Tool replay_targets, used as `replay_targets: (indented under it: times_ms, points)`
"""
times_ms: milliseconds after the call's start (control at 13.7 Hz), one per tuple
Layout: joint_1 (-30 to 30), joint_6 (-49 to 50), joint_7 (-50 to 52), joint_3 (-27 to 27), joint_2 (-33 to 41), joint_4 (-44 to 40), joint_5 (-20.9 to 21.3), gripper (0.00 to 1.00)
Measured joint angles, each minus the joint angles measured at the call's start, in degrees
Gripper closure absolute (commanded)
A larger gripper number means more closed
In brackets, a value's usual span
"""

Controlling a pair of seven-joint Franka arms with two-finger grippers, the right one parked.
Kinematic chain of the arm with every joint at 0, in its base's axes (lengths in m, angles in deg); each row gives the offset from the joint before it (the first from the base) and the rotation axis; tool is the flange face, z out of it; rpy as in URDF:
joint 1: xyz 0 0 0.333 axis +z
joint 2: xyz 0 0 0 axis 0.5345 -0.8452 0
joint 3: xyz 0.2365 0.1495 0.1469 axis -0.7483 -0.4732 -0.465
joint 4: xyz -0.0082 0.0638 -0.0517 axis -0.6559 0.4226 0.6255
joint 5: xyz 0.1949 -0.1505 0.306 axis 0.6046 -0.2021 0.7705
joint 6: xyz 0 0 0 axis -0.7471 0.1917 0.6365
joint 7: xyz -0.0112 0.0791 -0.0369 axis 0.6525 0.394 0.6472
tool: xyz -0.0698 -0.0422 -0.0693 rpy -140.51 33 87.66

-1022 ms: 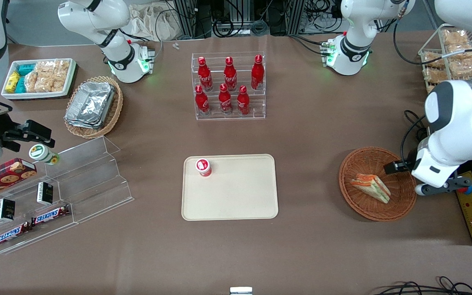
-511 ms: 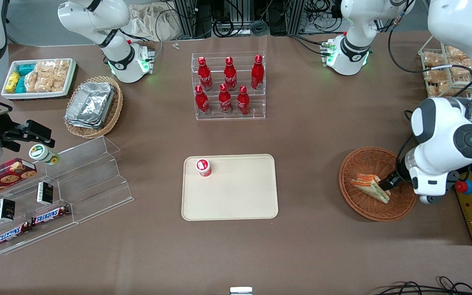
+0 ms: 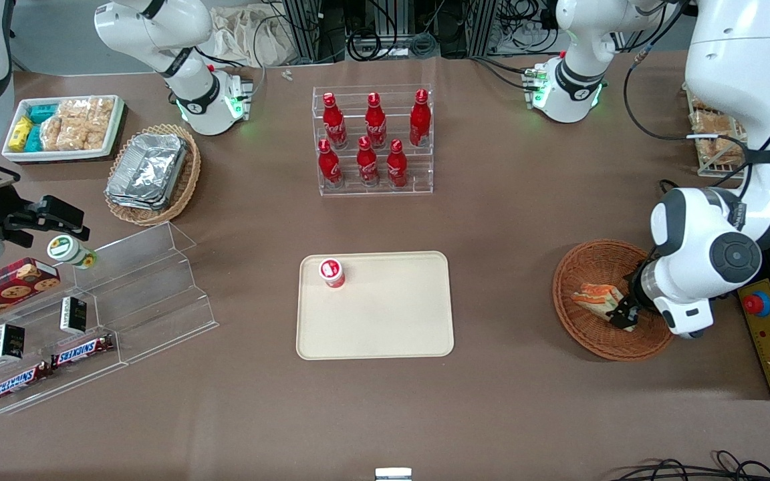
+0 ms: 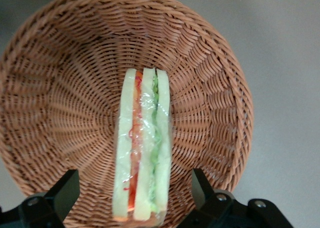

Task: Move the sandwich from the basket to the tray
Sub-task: 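Close the left gripper on the sandwich, then lift the sandwich up out of the basket with the left gripper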

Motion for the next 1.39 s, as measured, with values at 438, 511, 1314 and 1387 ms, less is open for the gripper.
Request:
replay_targets:
  times_ms: [438, 511, 1314, 1387]
  points:
    - [0.05, -1.80, 0.37, -0.05, -3.36, 0.05, 1.67, 0.07]
    - [0.08, -1.90, 0.37, -0.07, -3.80, 0.05, 2.33, 0.17]
    - [-0.35, 9.01, 1.37, 0.81, 0.90, -3.69, 3.38, 0.92]
    - [-0.64, 14.40, 1.38, 1.20, 2.21, -6.33, 3.40, 0.95]
